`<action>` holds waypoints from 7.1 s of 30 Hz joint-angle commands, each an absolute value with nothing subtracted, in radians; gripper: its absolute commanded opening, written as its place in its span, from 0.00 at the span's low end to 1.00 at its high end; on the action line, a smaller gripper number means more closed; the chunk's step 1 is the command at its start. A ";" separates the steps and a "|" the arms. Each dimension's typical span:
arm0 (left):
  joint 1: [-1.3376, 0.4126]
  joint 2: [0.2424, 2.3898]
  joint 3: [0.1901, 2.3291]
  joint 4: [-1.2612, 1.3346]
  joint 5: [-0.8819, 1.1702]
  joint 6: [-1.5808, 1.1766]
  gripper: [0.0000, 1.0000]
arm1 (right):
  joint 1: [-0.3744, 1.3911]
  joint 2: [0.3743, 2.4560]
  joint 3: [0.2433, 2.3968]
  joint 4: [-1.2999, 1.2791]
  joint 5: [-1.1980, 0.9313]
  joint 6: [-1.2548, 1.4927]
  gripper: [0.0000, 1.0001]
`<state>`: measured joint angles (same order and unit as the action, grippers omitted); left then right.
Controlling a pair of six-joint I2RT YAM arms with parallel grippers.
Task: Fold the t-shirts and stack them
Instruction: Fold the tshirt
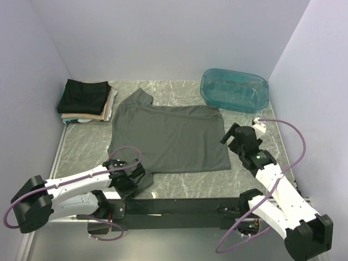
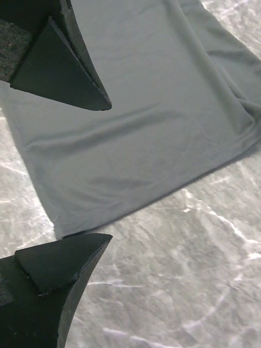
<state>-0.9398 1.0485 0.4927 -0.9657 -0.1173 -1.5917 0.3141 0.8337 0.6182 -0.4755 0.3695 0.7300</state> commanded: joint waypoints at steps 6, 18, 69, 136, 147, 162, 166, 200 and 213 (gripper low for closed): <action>-0.934 1.060 0.491 -0.956 -0.158 -1.597 0.01 | 0.307 0.793 0.606 -0.603 0.201 0.773 1.00; -0.934 0.971 0.499 -0.948 -0.166 -1.546 0.01 | 0.305 0.778 0.445 -0.681 0.057 0.874 0.86; -0.934 0.818 0.607 -1.154 -0.020 -1.494 0.01 | 0.285 0.798 0.549 -0.925 0.126 0.838 0.02; -0.219 1.709 1.265 -0.558 -0.160 -0.927 0.70 | 0.213 1.674 1.170 -0.543 0.250 0.577 0.57; -0.229 1.559 1.131 -0.500 -0.061 -0.928 0.97 | 0.250 1.436 0.985 -0.430 0.014 0.459 0.84; -0.344 1.597 0.966 -0.416 0.011 -0.962 0.98 | 0.308 1.497 0.864 -0.296 -0.089 0.457 0.89; -0.359 1.634 0.959 -0.380 0.021 -0.959 0.98 | 0.310 1.502 0.858 -0.299 -0.069 0.454 0.89; -0.359 1.879 1.290 -0.373 -0.012 -0.910 0.97 | 0.308 1.536 0.893 -0.337 0.035 0.433 0.89; -0.374 1.907 1.384 -0.337 0.008 -0.913 0.97 | 0.305 1.520 0.888 -0.347 0.072 0.428 0.89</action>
<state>-0.3645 1.9163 1.3262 -0.3386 0.0105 -0.9260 0.3088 1.5295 0.8635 -0.3397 0.0387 0.4431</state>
